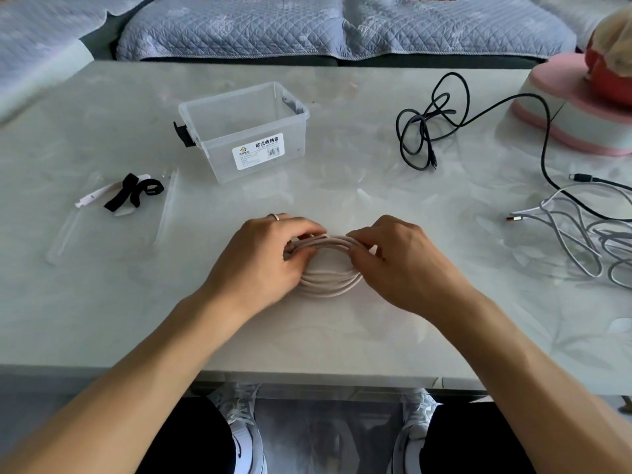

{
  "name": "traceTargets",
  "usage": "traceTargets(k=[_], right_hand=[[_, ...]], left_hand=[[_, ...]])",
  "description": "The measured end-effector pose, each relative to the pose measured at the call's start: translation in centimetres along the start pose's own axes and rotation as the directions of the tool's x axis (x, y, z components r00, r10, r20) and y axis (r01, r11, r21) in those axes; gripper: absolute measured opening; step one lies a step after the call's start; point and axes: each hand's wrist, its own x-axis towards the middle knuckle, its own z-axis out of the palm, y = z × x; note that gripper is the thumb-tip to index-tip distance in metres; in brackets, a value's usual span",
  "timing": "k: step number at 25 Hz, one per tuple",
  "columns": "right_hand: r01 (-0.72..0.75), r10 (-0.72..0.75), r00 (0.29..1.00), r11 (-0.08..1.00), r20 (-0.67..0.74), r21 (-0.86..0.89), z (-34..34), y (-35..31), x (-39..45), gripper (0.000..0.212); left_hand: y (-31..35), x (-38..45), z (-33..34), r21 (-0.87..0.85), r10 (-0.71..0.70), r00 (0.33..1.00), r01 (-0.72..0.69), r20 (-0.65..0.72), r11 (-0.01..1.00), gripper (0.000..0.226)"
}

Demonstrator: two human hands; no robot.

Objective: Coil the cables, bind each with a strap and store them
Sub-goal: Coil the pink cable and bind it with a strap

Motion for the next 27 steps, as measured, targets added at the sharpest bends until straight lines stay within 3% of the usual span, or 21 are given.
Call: traceTargets(k=[4,6,8,10,12,15,20,27], right_hand=[[-0.021,0.020,0.984,1.000,-0.175,-0.005,0.5,0.2,0.7,0.023],[0.152,-0.148,0.960,0.988,-0.236,-0.003,0.7,0.3,0.6,0.016],[0.347,-0.354,0.915,0.935,-0.193,-0.070,0.6,0.7,0.2,0.011],[0.456,-0.466,0.883,0.880,-0.057,-0.137,0.3,1.4,-0.4,0.023],[0.484,-0.485,0.874,0.858,0.036,-0.175,-0.1,2.5,-0.7,0.035],[0.480,-0.481,0.876,0.862,0.036,-0.162,0.0,3.5,-0.7,0.038],[0.440,-0.442,0.897,0.895,-0.008,-0.073,0.7,3.6,-0.2,0.032],[0.512,-0.526,0.834,0.850,-0.165,-0.123,1.5,3.6,0.4,0.029]], left_hand=[[-0.2,0.7,0.2,-0.013,-0.013,1.000,0.013,0.012,1.000,0.022],[-0.3,0.7,0.3,0.013,0.002,1.000,-0.002,0.010,1.000,0.023],[-0.5,0.6,0.5,0.034,0.040,0.999,-0.040,0.000,0.999,0.026],[-0.7,0.4,0.6,0.048,0.077,0.997,-0.075,-0.025,0.996,0.030],[-0.8,0.2,0.5,0.087,0.144,0.988,-0.140,-0.048,0.986,0.033],[-1.6,-0.2,0.4,0.139,0.332,0.943,-0.326,-0.021,0.935,0.016],[-2.2,-0.3,-0.9,0.024,0.284,0.941,-0.294,0.184,0.956,0.042],[-2.7,0.1,-1.1,0.086,0.317,0.939,-0.330,0.135,0.940,0.053]])
